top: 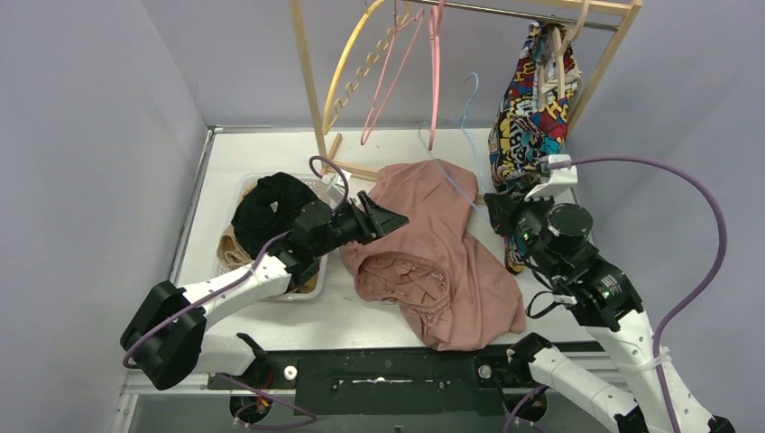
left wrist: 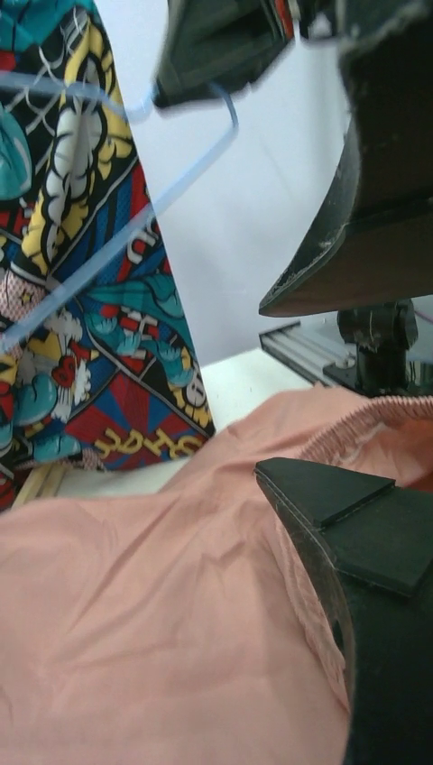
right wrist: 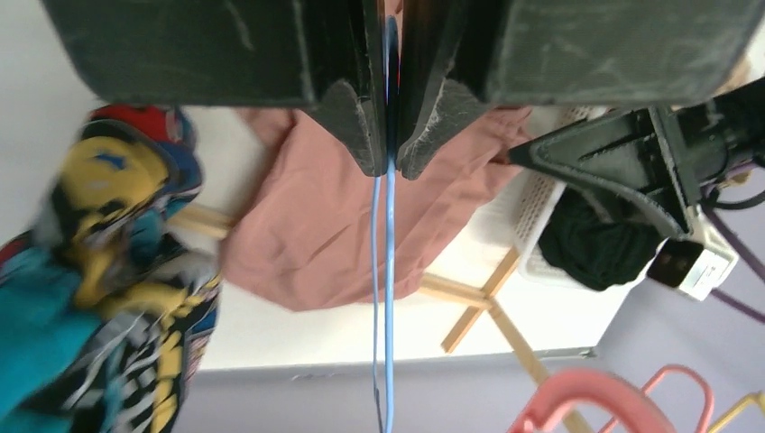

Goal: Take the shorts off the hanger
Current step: Place the hanger on the clothes rod, then pick up the shorts at the center of the board.

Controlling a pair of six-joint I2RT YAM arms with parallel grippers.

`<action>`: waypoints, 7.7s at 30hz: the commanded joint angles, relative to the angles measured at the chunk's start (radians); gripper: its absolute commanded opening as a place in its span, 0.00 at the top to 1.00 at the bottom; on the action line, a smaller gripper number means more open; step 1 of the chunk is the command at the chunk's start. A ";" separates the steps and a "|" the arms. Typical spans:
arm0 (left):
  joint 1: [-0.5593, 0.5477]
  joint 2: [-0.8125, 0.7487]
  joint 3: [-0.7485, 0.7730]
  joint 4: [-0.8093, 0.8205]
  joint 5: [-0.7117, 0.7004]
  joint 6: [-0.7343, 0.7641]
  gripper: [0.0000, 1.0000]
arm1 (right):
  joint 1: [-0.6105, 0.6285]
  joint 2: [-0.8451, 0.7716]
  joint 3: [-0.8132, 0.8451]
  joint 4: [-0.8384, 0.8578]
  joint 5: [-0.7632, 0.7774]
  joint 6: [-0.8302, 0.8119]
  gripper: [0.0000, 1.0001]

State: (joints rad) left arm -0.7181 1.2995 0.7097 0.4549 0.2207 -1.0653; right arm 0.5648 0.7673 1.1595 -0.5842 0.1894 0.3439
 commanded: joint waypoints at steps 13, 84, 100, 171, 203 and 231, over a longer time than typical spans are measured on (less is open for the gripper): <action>-0.168 0.300 0.000 0.360 -0.186 -0.499 0.39 | 0.033 -0.195 -0.476 0.146 -0.149 0.374 1.00; -0.143 0.099 -0.099 0.129 -0.264 -0.312 0.43 | 0.096 -0.008 -0.066 -0.259 0.091 0.218 1.00; -0.089 -0.094 -0.058 -0.138 -0.326 -0.052 0.41 | 0.144 0.203 0.287 -0.229 0.264 -0.010 1.00; -0.300 -0.173 -0.256 -0.241 -0.137 -0.296 0.24 | 0.017 -0.126 -0.425 -0.016 -0.373 0.367 0.33; -0.240 0.314 0.087 -0.272 -0.381 -0.273 0.21 | 0.222 0.002 -0.739 0.313 -0.324 0.562 0.81; -0.253 -0.197 0.261 -0.680 -0.558 0.611 1.00 | 0.297 -0.264 -0.507 -0.025 0.088 0.563 0.40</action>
State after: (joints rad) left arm -0.9657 1.3003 0.9070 -0.1864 -0.2718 -0.7391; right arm 0.8528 0.4927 0.5980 -0.5335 0.1356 0.8875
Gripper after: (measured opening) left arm 0.065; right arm 0.597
